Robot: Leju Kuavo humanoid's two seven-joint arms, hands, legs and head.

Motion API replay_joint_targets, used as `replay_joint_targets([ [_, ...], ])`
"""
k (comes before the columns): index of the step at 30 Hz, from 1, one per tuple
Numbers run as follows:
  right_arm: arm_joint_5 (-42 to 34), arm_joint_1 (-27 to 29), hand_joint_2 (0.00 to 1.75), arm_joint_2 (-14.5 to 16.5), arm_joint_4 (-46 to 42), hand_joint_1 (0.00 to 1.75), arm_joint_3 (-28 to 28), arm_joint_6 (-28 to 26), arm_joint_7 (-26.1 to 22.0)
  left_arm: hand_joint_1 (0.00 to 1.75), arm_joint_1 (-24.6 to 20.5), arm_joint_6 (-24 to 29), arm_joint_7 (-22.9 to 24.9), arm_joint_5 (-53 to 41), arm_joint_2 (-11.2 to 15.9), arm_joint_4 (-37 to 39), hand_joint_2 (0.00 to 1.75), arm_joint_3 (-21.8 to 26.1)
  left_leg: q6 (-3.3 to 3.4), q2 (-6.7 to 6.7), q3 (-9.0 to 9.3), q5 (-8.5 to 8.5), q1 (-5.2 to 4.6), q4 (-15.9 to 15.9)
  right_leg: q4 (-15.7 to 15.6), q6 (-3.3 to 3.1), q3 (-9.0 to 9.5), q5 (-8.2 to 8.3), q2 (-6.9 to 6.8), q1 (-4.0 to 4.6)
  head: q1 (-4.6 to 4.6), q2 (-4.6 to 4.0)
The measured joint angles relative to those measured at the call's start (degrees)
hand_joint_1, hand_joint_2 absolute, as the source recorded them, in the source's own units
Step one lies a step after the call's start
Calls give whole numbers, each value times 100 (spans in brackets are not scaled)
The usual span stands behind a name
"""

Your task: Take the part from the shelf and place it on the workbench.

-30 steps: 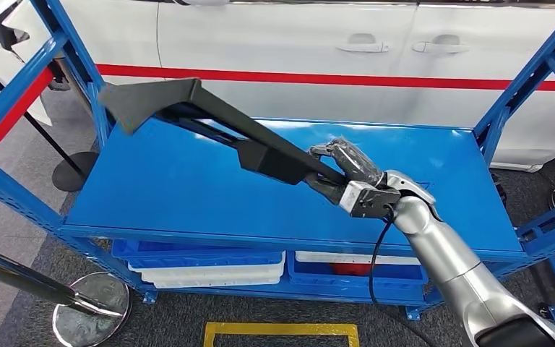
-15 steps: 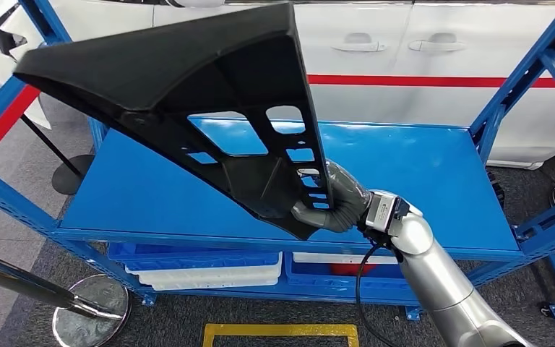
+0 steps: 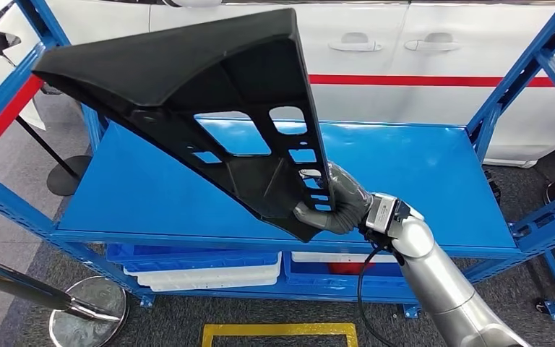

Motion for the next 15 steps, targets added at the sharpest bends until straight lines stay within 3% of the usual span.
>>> replay_joint_targets([
  [2,-18,-5,175,0,5,140,-8,-1,-10,0,-5,-4,23,-9,-1,0,175,2,68,9,18,36,21,-53,198,61,-85,-151,-2,-14,1,0],
  [5,-100,5,175,26,32,140,-16,2,-31,0,-9,-14,125,-21,-1,0,175,2,100,18,17,45,22,-66,1235,125,-567,-661,-2,-43,1,0],
  [6,-137,15,175,37,50,140,-16,1,-32,0,-5,-30,170,-14,0,0,175,3,101,19,15,44,20,-63,1513,140,-700,-733,-3,-51,1,0],
  [7,-175,21,175,43,71,140,-16,-2,-30,0,-1,-53,216,-2,1,0,175,3,101,19,15,44,21,-56,1597,150,-743,-699,-4,-58,1,0],
  [8,-209,22,175,44,91,140,-19,-9,-28,0,2,-80,263,13,1,0,175,5,97,17,16,42,22,-44,1439,152,-667,-556,-5,-67,2,0],
  [11,-283,4,175,45,125,140,-31,-32,-20,0,6,-127,406,56,-1,0,175,22,51,9,-8,23,11,28,353,110,-142,-56,-28,-73,2,0],
  [12,-300,0,175,47,131,140,-34,-39,-15,0,8,-134,437,63,-1,0,175,29,24,9,-29,22,1,49,155,86,-59,-2,-32,-61,1,0],
  [15,-346,2,175,38,150,140,-48,-73,20,0,12,-150,483,64,-1,0,175,37,-68,13,-69,41,-9,58,69,-7,-69,28,-26,-43,0,0],
])
